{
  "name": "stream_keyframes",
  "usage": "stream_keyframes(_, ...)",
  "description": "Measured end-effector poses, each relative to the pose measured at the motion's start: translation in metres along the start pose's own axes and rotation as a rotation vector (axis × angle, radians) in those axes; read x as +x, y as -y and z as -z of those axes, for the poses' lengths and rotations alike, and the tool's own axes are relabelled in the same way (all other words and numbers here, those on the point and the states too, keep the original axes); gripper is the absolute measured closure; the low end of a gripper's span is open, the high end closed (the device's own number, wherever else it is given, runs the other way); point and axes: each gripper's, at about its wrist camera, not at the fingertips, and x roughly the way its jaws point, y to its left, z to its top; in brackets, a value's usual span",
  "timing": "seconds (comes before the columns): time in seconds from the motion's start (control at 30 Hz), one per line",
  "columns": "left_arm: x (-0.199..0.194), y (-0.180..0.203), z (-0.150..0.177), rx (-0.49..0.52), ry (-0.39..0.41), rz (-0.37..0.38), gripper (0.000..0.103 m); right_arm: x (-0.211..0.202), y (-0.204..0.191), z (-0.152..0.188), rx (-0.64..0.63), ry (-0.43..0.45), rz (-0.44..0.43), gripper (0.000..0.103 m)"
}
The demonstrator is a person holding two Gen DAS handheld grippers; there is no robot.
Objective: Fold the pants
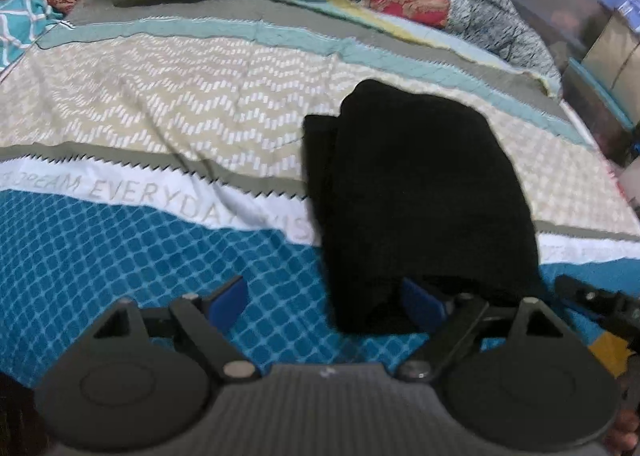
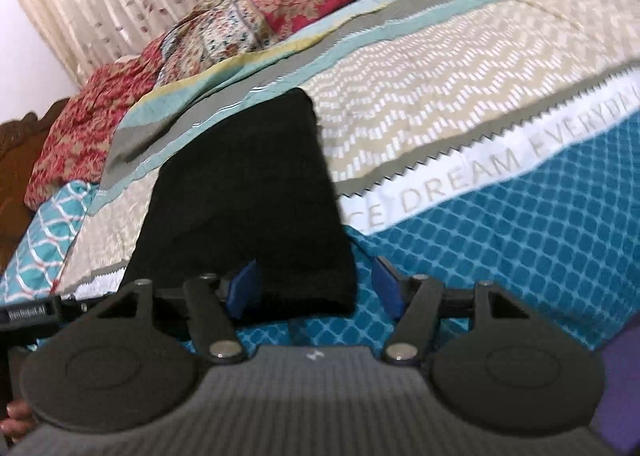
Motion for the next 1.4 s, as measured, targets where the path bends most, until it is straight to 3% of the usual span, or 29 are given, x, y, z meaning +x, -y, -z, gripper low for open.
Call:
stream_keyframes(0.17,0.01,0.004,0.007,0.033,-0.026,-0.081,0.014,0.012,0.019,0.009,0.017,-0.062,-0.002,0.037)
stream_keyframes(0.47,0.019,0.002,0.021,0.041,-0.062,-0.167,0.014,0.006,0.028,0.014,0.036,-0.032,-0.053,0.031)
stream_keyframes(0.63,0.019,0.002,0.023,0.047,-0.063,-0.176,0.014,0.004,0.029,0.017,0.039,-0.02,-0.075,0.026)
stream_keyframes(0.97,0.023,-0.001,0.024,0.05,-0.077,-0.158,0.0,0.003,0.037,0.018,0.084,-0.008,-0.151,0.013)
stream_keyframes(1.4,0.028,-0.006,0.024,0.068,-0.08,-0.145,0.0,0.004,0.044,0.014,0.083,-0.022,-0.226,0.0)
